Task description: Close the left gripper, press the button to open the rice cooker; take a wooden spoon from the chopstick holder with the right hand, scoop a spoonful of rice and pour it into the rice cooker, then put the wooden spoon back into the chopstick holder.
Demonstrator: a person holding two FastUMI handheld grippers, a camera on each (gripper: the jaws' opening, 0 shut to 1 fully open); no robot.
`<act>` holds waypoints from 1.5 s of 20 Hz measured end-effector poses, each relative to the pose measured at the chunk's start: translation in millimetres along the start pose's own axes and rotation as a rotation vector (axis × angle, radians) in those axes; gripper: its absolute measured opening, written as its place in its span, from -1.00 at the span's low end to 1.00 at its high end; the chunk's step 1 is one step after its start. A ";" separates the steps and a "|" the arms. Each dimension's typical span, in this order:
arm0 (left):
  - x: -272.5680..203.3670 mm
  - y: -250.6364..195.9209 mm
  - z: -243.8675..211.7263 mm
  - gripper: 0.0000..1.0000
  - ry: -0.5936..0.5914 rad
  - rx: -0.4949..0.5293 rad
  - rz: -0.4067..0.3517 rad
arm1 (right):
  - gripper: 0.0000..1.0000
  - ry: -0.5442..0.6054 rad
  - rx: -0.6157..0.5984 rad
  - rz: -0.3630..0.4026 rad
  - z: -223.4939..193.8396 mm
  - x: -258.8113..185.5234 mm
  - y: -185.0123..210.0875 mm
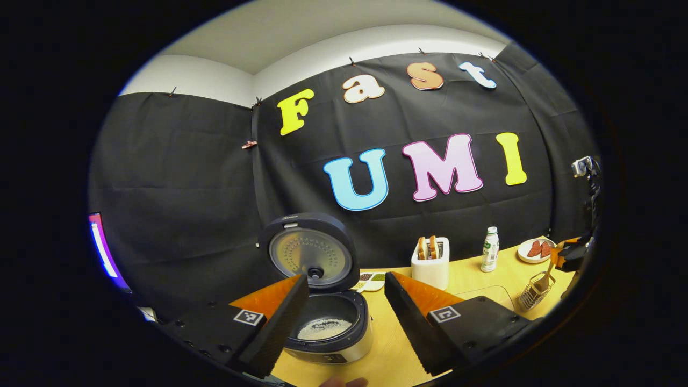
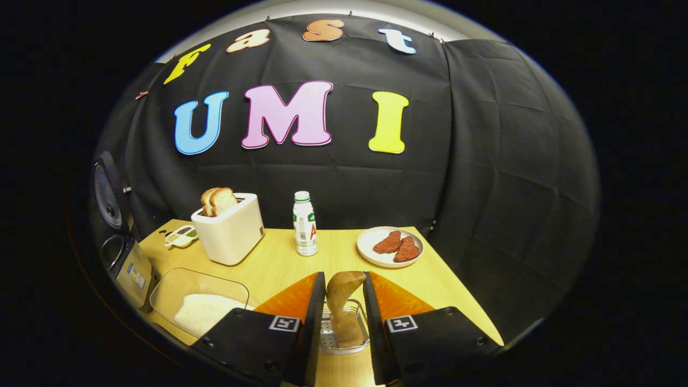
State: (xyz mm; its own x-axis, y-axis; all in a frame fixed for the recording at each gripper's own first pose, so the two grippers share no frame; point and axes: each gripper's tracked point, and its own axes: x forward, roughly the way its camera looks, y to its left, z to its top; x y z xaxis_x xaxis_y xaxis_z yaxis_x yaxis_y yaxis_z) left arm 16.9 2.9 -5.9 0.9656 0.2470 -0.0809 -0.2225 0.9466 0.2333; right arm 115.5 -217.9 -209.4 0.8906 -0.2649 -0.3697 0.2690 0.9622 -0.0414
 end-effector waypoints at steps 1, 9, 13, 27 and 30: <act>0.5 1.3 0.6 0.92 -0.004 -0.005 0.002 | -0.01 -0.017 0.003 -0.013 5.7 -2.9 -2.2; 30.4 17.6 28.0 0.92 -0.073 -0.027 0.011 | 0.03 -0.056 -0.007 0.031 26.3 -28.3 20.1; 66.6 35.5 41.0 0.92 -0.127 0.004 0.023 | 0.05 -0.073 0.007 0.063 32.4 -44.3 35.5; 190.4 76.8 98.6 0.92 -0.207 -0.006 -0.014 | 0.22 -0.118 0.042 0.136 65.3 -94.3 78.9; 218.4 91.9 87.4 0.97 -0.151 -0.033 -0.002 | 0.22 -0.118 0.020 0.136 63.7 -100.8 85.7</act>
State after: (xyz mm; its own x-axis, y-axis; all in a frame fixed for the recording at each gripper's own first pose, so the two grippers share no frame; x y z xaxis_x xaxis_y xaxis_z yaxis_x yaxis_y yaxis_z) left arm 219.1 125.6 82.6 0.9746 0.2139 0.0655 -0.2229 0.9539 0.2008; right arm 72.1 -112.6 -116.6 0.9558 -0.1394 -0.2590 0.1496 0.9885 0.0200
